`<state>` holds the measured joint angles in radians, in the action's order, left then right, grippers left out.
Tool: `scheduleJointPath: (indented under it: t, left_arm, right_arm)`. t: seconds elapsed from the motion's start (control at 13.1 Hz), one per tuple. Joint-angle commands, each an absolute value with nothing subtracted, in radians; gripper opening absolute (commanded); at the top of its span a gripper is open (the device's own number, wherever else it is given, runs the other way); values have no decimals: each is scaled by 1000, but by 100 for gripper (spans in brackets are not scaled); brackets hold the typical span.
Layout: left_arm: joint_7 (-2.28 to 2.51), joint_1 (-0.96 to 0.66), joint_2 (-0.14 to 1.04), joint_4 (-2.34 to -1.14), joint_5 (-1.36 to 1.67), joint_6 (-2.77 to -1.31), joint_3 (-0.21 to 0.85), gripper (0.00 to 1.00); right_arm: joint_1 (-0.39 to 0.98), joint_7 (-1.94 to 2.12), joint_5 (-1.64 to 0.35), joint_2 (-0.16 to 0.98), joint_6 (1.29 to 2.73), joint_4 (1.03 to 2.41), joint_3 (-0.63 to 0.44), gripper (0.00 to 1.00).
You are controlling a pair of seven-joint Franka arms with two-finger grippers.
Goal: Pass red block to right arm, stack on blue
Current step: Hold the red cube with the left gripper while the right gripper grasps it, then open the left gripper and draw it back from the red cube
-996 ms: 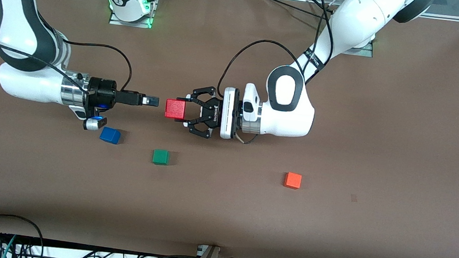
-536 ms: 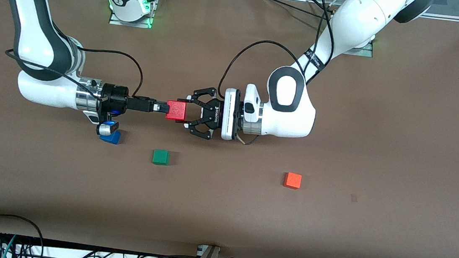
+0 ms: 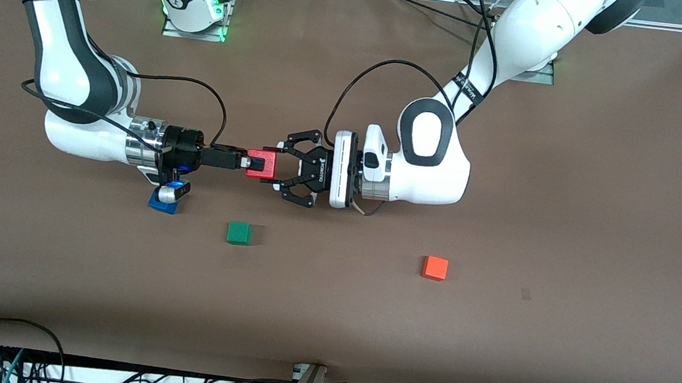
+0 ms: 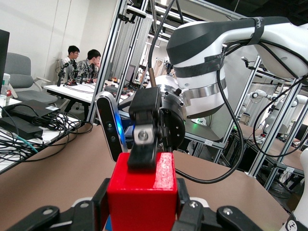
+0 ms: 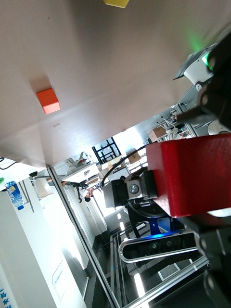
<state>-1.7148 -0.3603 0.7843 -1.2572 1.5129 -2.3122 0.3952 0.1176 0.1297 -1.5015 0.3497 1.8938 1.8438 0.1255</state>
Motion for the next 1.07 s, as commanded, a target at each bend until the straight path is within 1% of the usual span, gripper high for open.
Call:
scheduleJointPath:
  t: [0.0,0.15,0.23,0.31,0.61,0.69,0.84,1.0]
  left_arm:
    - [-1717,-367,778,-1250,1543,-2316,394,0]
    - [-1717,-362,778,-1250,1545,-2316,394,0]
    - [-1717,-361,778,-1250,1545,-2316,394,20]
    - [-1717,-357,776,-1250,1546,-2316,394,99]
    - [-1730,-305,775,-1267,1537,-2295,394,100]
    - [-1736,-284,767,-1281,1534,-2295,394,100]
    - [-1746,-237,741,-1307,1523,-2290,387,100]
    - [-1724,-174,724,-1299,1348,-2209,385,100]
  right_arm:
    - [121,150,-1529,353,1899,1838,124,24]
    - [120,147,-1529,351,1898,1833,124,23]
    - [120,147,-1528,351,1898,1835,124,23]
    - [118,141,-1526,351,1894,1833,124,23]
    - [118,137,-1508,347,1891,1830,121,23]
    - [118,137,-1447,347,1891,1822,121,23]
    - [114,135,-1240,351,1891,1780,120,23]
    - [112,135,-1079,350,1897,1776,117,23]
